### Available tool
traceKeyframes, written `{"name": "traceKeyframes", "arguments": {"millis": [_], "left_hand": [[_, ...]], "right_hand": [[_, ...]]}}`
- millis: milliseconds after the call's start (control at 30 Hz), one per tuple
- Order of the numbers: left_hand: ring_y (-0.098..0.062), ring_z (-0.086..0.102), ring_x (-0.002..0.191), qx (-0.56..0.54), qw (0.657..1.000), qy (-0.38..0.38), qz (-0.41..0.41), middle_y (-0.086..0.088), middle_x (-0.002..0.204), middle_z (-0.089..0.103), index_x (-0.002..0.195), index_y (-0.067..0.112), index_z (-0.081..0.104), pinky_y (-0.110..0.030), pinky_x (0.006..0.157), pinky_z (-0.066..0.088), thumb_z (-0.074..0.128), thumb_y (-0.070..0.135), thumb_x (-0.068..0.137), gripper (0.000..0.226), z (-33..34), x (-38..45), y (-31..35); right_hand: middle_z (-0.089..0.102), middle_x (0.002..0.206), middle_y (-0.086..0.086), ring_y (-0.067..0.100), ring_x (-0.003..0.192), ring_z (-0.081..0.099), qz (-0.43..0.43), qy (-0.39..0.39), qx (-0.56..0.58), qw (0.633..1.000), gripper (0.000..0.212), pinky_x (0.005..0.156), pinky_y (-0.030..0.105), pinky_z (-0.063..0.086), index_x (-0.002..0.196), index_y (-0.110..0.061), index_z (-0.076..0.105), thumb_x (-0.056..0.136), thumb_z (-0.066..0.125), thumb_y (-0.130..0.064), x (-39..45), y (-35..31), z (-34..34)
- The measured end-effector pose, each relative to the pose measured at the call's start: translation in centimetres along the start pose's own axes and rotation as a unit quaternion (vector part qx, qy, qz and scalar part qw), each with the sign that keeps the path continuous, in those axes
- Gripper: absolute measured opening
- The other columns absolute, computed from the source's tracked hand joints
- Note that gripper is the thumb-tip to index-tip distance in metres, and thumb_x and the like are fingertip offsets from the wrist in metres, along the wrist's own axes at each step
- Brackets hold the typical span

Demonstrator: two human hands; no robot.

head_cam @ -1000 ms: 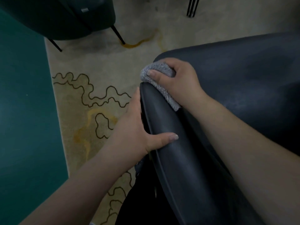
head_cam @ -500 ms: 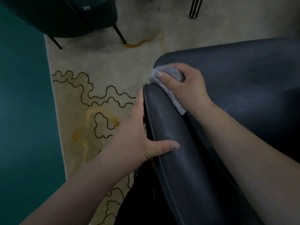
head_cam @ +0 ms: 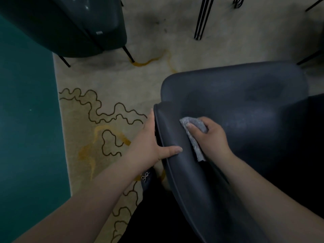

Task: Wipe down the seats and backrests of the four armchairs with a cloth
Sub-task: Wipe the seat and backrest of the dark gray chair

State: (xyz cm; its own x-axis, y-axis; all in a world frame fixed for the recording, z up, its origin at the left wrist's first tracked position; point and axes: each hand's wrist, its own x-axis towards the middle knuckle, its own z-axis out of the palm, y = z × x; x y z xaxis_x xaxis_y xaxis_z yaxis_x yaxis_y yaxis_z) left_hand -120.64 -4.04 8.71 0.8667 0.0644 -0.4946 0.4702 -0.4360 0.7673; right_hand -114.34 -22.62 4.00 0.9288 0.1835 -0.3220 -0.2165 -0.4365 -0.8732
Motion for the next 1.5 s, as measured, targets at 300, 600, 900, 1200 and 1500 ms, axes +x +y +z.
{"name": "traceKeyframes", "arguments": {"millis": [300,600,900,1200,1500], "left_hand": [[-0.019,0.025,0.142,0.237,0.97,0.046,0.009,0.001,0.16,0.013,0.152,0.029,0.004,-0.029,0.11,0.024,0.06,0.058,0.084,0.093,-4.7,-2.6,2.5],[-0.02,0.016,0.145,0.385,0.922,0.048,0.018,-0.002,0.161,0.012,0.153,0.018,0.011,-0.036,0.118,0.018,0.041,0.058,0.094,0.078,-16.4,-3.4,1.9],[-0.02,0.02,0.143,0.467,0.881,0.076,0.032,-0.001,0.159,0.019,0.152,0.019,0.016,-0.04,0.117,0.019,0.035,0.057,0.095,0.071,-30.3,-2.4,-1.5],[-0.022,0.014,0.146,0.484,0.871,0.079,0.033,-0.002,0.16,0.016,0.152,0.017,0.015,-0.043,0.118,0.014,0.033,0.057,0.096,0.071,-37.7,0.5,-2.6],[-0.02,0.011,0.147,0.483,0.871,0.087,0.035,-0.001,0.16,0.014,0.153,0.018,0.012,-0.043,0.119,0.014,0.032,0.058,0.096,0.073,-41.0,9.8,0.4]], "right_hand": [[0.063,0.091,-0.019,0.0,0.086,0.058,-0.048,0.032,-0.103,0.993,0.008,0.076,0.023,0.045,0.087,-0.045,0.057,0.082,0.061,-0.05,-0.9,-7.4,-3.1],[0.063,0.09,-0.009,0.01,0.084,0.058,-0.08,0.078,-0.127,0.986,0.015,0.07,0.027,0.042,0.09,-0.032,0.059,0.087,0.059,-0.047,1.3,-17.5,2.0],[0.065,0.096,-0.001,0.018,0.09,0.059,-0.055,0.113,-0.147,0.981,0.034,0.077,0.033,0.048,0.101,-0.022,0.062,0.087,0.056,-0.053,4.7,-24.2,13.3],[0.065,0.095,-0.003,0.018,0.088,0.06,-0.056,0.101,-0.177,0.977,0.034,0.075,0.032,0.047,0.104,-0.023,0.062,0.088,0.055,-0.052,9.2,-28.5,18.4],[0.063,0.087,-0.008,0.015,0.085,0.06,-0.064,0.087,-0.147,0.983,0.019,0.072,0.031,0.046,0.092,-0.031,0.058,0.086,0.057,-0.049,19.4,-31.3,17.5]]}}
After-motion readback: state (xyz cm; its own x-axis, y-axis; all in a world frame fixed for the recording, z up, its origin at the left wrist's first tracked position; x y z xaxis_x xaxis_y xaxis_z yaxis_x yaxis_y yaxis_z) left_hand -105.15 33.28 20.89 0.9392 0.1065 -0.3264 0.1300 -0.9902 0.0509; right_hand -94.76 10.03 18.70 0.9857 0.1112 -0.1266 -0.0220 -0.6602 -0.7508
